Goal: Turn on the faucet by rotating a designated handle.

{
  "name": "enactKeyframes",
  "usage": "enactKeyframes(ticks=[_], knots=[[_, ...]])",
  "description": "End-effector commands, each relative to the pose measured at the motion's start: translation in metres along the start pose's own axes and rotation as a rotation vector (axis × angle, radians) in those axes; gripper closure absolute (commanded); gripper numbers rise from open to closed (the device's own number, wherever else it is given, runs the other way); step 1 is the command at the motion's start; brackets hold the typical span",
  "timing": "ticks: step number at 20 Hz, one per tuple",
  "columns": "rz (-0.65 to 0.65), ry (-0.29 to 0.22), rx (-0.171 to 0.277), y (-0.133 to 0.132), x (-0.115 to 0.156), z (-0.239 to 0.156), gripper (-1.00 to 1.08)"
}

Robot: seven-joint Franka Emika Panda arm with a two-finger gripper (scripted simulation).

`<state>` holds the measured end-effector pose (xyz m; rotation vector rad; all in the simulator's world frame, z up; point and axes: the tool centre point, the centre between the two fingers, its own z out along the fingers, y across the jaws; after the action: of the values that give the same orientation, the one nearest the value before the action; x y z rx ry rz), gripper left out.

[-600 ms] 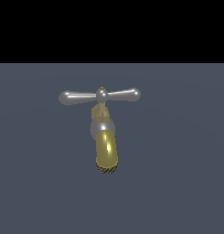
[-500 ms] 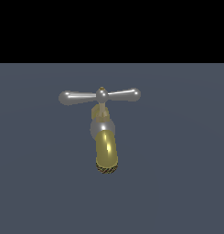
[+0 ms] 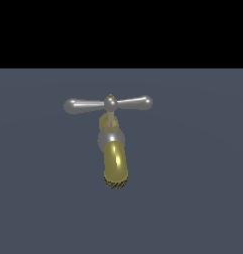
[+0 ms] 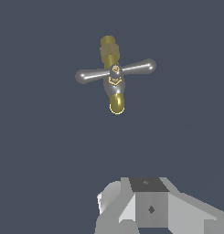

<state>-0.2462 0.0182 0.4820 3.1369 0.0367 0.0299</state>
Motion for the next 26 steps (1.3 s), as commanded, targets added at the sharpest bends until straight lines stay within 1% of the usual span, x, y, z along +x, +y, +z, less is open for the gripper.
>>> enactKeyframes(ticks=[1,6,12,26], knots=[[0.028,-0.001,0.000,-0.005,0.002,0.006,1.08],[0.107,-0.002,-0.001,-0.019,0.008,0.022,1.08],[0.233,-0.004,-0.001,-0.040,0.019,0.048,1.08],[0.539,-0.009,0.000,-0.085,0.059,0.111,1.08]])
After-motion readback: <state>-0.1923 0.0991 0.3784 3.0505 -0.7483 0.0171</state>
